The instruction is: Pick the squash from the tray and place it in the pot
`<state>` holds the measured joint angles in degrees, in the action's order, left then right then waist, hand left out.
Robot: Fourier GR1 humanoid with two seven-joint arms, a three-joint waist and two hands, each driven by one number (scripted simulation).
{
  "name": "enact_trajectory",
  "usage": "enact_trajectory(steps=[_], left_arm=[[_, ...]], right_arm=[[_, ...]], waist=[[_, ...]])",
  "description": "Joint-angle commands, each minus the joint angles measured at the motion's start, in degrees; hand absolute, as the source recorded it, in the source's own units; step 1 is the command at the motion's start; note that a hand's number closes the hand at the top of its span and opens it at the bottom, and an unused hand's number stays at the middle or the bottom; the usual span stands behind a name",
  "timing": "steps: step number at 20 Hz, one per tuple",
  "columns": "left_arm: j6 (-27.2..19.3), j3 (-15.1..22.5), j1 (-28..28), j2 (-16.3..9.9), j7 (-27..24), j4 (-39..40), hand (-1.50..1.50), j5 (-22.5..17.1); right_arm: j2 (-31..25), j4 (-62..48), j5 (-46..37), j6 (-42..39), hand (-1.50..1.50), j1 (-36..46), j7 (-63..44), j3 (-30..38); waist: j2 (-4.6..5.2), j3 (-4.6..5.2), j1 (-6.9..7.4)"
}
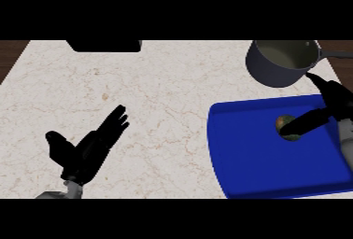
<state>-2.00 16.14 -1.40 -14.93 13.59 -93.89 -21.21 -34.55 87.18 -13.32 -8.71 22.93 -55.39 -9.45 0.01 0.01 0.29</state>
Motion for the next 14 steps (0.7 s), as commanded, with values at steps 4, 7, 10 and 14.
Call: enact_trajectory(steps=[4, 7, 10, 14], left_arm=[[1.6, -1.6, -0.9, 0.9, 0.1, 1.9, 0.0, 1.6], [0.4, -0.4, 1.1, 2.7, 0.7, -0.9, 0.0, 3.2], [3.9, -4.8, -2.2, 2.9, 0.3, 4.2, 0.0, 1.8], [3.6, -4.1, -0.2, 3.8, 1.0, 0.8, 0.0, 4.4]], right_arm=[[0.7, -2.3, -7.2, -3.2, -1.5, -0.2, -3.4, -1.0], [0.7, 0.5, -9.1, -2.2, -1.5, -7.6, 0.4, -0.2], [5.2, -2.5, -12.6, -2.9, -1.5, -5.4, 1.0, 0.0], [7.6, -8.3, -14.4, -5.0, -1.5, 0.4, 1.2, 2.1]], waist=[[-0.01, 0.01, -0.13], [-0.11, -0.01, -0.43], [-0.02, 0.0, -0.24], [0.01, 0.0, 0.01]])
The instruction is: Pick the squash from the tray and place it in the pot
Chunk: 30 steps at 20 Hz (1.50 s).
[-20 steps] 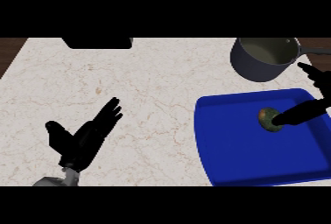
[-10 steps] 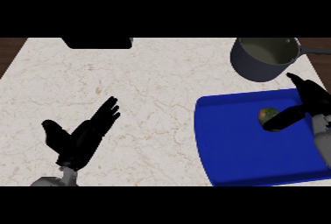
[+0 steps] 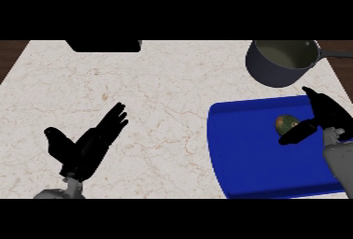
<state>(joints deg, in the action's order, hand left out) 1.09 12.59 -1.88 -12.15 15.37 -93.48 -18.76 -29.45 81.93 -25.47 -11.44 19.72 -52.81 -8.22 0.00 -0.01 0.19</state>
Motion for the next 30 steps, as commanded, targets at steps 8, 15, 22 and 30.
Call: enact_trajectory(steps=[8, 15, 22, 30], left_arm=[[3.5, -4.7, -0.6, 2.2, 1.1, 1.4, 0.0, 1.1], [2.0, 0.4, 3.6, 6.3, -0.8, -0.5, 0.0, 7.0], [2.6, -2.8, 0.2, 6.5, 5.1, -4.6, 0.0, 5.6], [4.0, -4.0, 1.2, 7.2, 3.1, -1.9, 0.0, 6.3]], right_arm=[[3.7, -4.2, -6.4, -3.3, -1.5, -1.8, 4.7, 4.7], [6.8, -6.1, -8.7, -3.5, -1.5, -0.4, 4.1, 6.4], [6.3, -13.7, -11.7, -2.5, -1.5, -0.8, 12.1, 9.6], [9.4, -15.8, -11.9, 0.6, 1.5, -1.8, 23.1, 8.7]], waist=[[0.0, 0.02, -0.08], [-0.02, 0.02, -0.01], [0.0, 0.01, -0.03], [0.01, 0.0, -0.05]])
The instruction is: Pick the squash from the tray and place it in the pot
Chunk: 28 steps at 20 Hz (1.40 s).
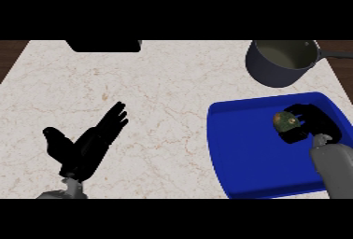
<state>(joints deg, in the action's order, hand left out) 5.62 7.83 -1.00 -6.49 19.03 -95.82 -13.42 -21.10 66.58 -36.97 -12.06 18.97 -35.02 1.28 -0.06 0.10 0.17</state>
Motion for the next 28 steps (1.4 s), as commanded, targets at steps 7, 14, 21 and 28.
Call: enact_trajectory(steps=[7, 14, 21, 28], left_arm=[[2.1, 0.0, 3.8, 0.8, -2.1, -1.0, 0.0, 1.7], [1.3, -1.6, 0.6, 1.2, -1.4, 0.8, 0.0, 1.4], [3.9, -2.1, 2.1, 0.6, -3.1, 1.9, 0.0, -0.1], [4.0, -3.1, 0.5, 0.6, -4.2, 5.3, 0.0, 0.7]], right_arm=[[1.3, -5.5, -4.8, 4.7, 1.5, 0.9, 9.7, -0.5], [-17.5, -8.6, 1.5, -7.1, 1.5, -5.3, 33.4, 5.1], [-30.9, -26.6, -1.0, -3.7, 1.5, -5.0, 59.7, 9.0], [-35.7, -27.4, 1.3, 5.5, 1.5, -1.7, 59.3, 17.3]], waist=[[0.07, -0.1, 0.09], [0.29, -0.21, -1.07], [0.51, -0.27, 0.92], [0.18, -0.11, -0.24]])
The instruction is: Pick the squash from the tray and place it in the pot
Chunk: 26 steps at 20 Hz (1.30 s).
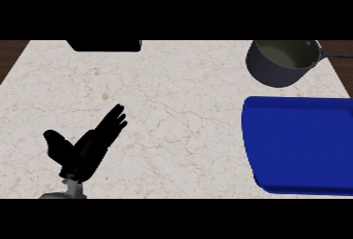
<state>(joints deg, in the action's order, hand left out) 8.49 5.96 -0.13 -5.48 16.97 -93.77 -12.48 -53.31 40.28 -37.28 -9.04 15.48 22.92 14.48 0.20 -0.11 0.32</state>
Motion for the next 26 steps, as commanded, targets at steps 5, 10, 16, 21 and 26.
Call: enact_trajectory(steps=[5, 10, 16, 21, 26], left_arm=[[-1.6, 0.1, -1.8, 0.9, 2.2, -0.1, 0.0, 0.9], [-0.5, 0.8, 1.9, 0.7, 1.9, -3.8, 0.0, 0.1], [-1.2, 1.8, -1.6, 2.5, 0.5, 1.0, 0.0, 2.4], [-0.4, -0.3, -1.0, 1.0, 3.2, -1.8, 0.0, 0.0], [-0.8, 0.5, -2.0, 1.3, 6.2, -4.0, 0.0, 0.0]], right_arm=[[-6.0, 3.7, 6.7, -1.9, 1.5, 3.6, 4.3, 7.9], [-8.8, 6.4, 12.9, -6.9, 1.5, 5.5, 7.3, 12.9], [-10.9, 6.3, 16.5, -15.9, 1.5, 16.8, -0.4, 12.4], [-9.2, 3.5, 15.1, -15.4, 1.5, 26.5, -6.3, 9.1], [-3.2, 1.2, 11.7, -12.8, 1.5, 33.6, -10.3, 3.8]], waist=[[-0.3, 0.14, -0.61], [-0.46, 0.15, -0.6], [-0.13, 0.15, 0.11], [0.0, 0.13, 0.91], [0.09, 0.11, 1.29]])
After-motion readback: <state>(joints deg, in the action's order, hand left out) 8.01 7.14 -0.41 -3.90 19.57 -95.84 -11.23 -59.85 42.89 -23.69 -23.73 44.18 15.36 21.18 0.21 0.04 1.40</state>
